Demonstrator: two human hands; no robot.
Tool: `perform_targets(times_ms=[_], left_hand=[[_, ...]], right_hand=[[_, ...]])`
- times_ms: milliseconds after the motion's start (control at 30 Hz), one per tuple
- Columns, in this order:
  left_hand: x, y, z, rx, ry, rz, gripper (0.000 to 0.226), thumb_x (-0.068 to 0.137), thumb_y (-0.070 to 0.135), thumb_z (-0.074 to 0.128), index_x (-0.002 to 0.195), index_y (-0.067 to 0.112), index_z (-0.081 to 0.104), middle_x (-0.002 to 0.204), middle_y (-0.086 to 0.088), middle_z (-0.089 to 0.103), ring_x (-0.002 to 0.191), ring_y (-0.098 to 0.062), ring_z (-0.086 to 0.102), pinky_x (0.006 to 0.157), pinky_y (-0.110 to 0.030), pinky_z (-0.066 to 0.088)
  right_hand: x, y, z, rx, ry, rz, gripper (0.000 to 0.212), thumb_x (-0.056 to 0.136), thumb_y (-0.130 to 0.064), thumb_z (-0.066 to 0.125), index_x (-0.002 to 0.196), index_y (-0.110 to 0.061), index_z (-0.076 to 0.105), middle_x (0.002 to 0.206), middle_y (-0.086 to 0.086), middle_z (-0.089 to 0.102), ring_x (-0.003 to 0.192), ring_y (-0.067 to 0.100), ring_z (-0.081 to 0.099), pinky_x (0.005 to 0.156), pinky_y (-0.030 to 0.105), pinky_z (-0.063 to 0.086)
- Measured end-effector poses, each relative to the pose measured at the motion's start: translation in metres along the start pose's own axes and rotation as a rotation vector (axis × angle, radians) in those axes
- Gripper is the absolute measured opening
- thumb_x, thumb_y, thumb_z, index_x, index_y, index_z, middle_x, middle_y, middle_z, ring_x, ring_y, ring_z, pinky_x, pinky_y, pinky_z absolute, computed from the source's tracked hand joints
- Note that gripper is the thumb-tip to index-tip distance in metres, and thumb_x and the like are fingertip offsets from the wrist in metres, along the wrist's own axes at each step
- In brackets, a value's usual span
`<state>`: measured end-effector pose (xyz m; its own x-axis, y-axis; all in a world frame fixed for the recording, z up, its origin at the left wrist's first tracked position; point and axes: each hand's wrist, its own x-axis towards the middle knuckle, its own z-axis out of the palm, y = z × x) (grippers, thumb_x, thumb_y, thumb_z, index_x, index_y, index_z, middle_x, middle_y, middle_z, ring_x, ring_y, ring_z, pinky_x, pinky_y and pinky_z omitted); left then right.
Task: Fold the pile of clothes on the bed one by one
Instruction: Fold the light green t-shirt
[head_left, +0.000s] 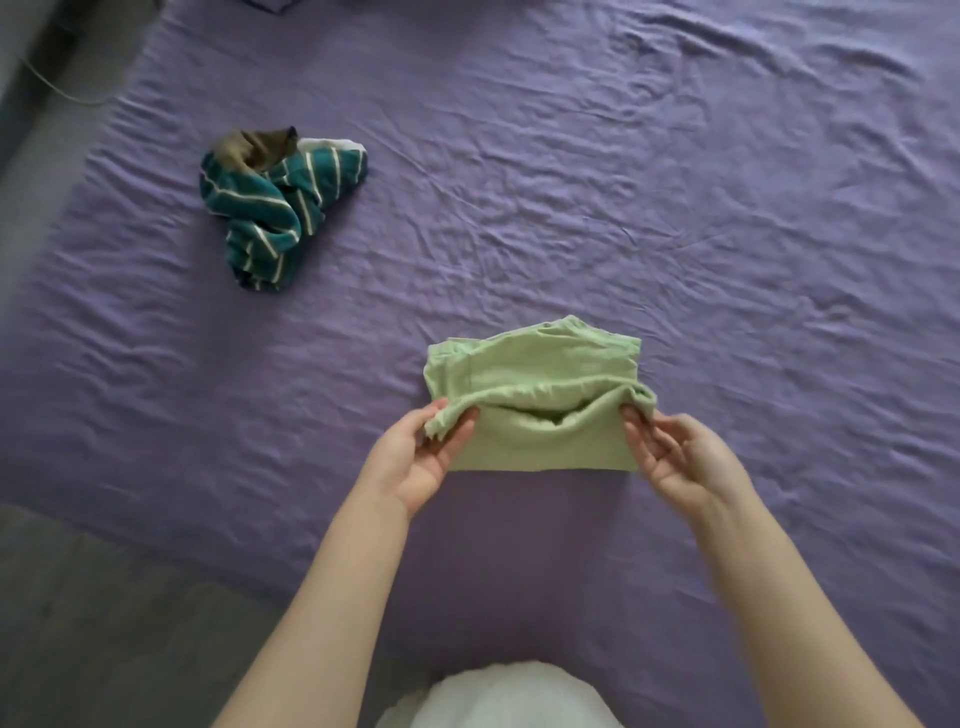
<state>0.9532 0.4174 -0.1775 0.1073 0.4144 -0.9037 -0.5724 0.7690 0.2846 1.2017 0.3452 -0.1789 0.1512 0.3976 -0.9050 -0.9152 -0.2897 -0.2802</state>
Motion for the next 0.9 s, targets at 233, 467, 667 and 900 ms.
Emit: perform_targets(times_ms=[233, 467, 667, 900], left_hand=[[0.052, 0.032, 0.048, 0.118, -0.006, 0.012, 0.015, 0.092, 0.014, 0.057, 0.096, 0.000, 0.059, 0.092, -0.015, 0.060, 0.081, -0.028, 0.067, 0.063, -0.033, 0.060], [0.089, 0.011, 0.009, 1.237, 0.321, 0.519, 0.078, 0.076, 0.032, 0.076, 0.141, 0.016, 0.036, 0.122, -0.008, 0.047, 0.114, -0.022, 0.048, 0.101, -0.035, 0.040], [0.108, 0.001, 0.013, 1.037, 0.310, 0.326, 0.084, 0.067, 0.044, 0.081, 0.131, 0.009, 0.040, 0.129, -0.009, 0.051, 0.115, -0.026, 0.053, 0.099, -0.042, 0.045], [0.094, -0.008, 0.024, 0.727, 0.233, 0.212, 0.056, 0.072, 0.049, 0.076, 0.107, 0.009, 0.058, 0.099, -0.006, 0.067, 0.090, -0.025, 0.067, 0.086, -0.042, 0.055]], right_hand=[[0.051, -0.021, 0.043, -0.099, -0.018, -0.088, 0.013, 0.090, 0.004, 0.044, 0.101, 0.004, 0.051, 0.097, 0.018, 0.064, 0.071, 0.022, 0.072, 0.059, 0.029, 0.059], [0.085, 0.004, 0.025, -1.278, 0.293, -0.597, 0.052, 0.084, -0.018, 0.066, 0.131, -0.008, 0.048, 0.115, 0.009, 0.055, 0.110, 0.025, 0.050, 0.102, 0.040, 0.038], [0.102, 0.019, 0.034, -1.211, 0.460, -0.513, 0.073, 0.077, -0.040, 0.072, 0.131, -0.002, 0.042, 0.132, 0.018, 0.047, 0.122, 0.034, 0.044, 0.099, 0.039, 0.035], [0.087, 0.010, 0.016, -0.974, 0.268, -0.367, 0.038, 0.085, -0.040, 0.064, 0.099, -0.005, 0.066, 0.102, 0.014, 0.068, 0.096, 0.031, 0.064, 0.090, 0.047, 0.050]])
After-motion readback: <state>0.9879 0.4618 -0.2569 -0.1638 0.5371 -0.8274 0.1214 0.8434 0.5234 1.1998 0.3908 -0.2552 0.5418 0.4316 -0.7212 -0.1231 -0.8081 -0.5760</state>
